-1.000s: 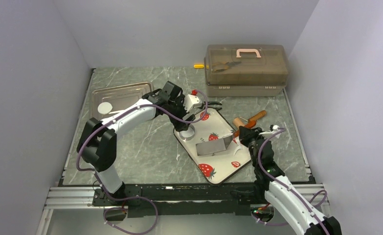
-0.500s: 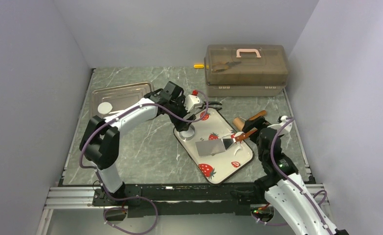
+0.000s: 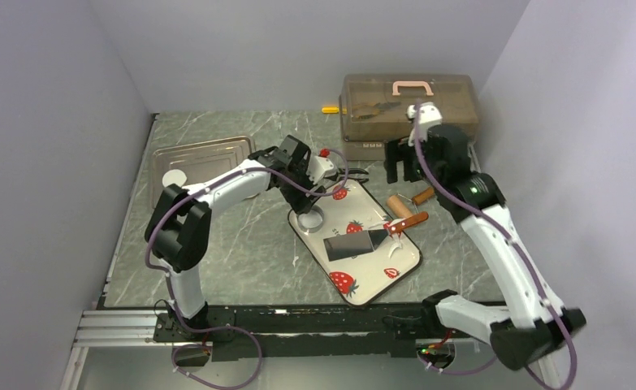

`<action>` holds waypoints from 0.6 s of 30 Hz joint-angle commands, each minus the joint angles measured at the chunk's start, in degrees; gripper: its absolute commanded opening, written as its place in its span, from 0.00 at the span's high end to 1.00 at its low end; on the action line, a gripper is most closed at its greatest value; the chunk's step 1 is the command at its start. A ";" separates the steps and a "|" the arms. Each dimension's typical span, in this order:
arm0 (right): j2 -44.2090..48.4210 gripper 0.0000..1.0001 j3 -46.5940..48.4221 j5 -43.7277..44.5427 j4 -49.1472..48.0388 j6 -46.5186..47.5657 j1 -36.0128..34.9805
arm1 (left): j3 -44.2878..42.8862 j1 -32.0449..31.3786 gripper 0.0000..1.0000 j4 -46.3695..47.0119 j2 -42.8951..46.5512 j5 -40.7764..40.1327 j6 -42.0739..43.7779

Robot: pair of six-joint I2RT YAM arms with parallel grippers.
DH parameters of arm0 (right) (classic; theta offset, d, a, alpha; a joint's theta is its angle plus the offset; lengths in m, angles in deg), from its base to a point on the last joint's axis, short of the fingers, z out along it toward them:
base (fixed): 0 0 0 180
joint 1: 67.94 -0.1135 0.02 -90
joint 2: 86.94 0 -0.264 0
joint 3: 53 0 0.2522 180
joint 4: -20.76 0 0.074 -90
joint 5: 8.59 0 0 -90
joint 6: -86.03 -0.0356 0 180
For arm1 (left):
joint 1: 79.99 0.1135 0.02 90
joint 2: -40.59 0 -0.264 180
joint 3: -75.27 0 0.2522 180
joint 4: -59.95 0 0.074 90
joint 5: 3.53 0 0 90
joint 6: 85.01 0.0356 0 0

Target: Roll out the dumpling wrappers from the dough

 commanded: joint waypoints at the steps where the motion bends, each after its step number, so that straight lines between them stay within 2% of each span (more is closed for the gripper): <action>1: -6.04 0.12 0.90 -14.53 9.60 8.20 1.45 | -1.11 -0.93 0.27 1.44 -2.19 -4.59 -2.58; 3: -7.78 0.10 0.65 -22.73 12.26 15.83 4.09 | -0.99 -0.95 0.29 1.91 -2.95 -6.12 -2.44; 5: -10.36 0.09 2.47 -30.25 20.18 26.24 6.11 | -0.45 -1.07 0.31 2.83 -3.39 -7.71 -2.89; 7: -11.06 0.09 1.16 -29.81 22.95 36.13 6.20 | 0.29 -1.32 0.32 4.12 -4.08 -7.93 -3.70; 11: -10.30 0.06 -6.20 -28.42 20.17 53.44 7.05 | 0.32 -2.56 0.37 4.08 -5.66 -8.05 -3.90; 14: -13.29 0.06 -10.45 -23.03 17.50 57.69 7.23 | -0.55 -2.72 0.39 3.60 -6.59 -8.06 -3.97; 18: -18.27 0.06 -10.01 -20.14 19.77 60.25 7.23 | -1.16 -2.75 0.44 3.18 -8.03 -7.96 -4.21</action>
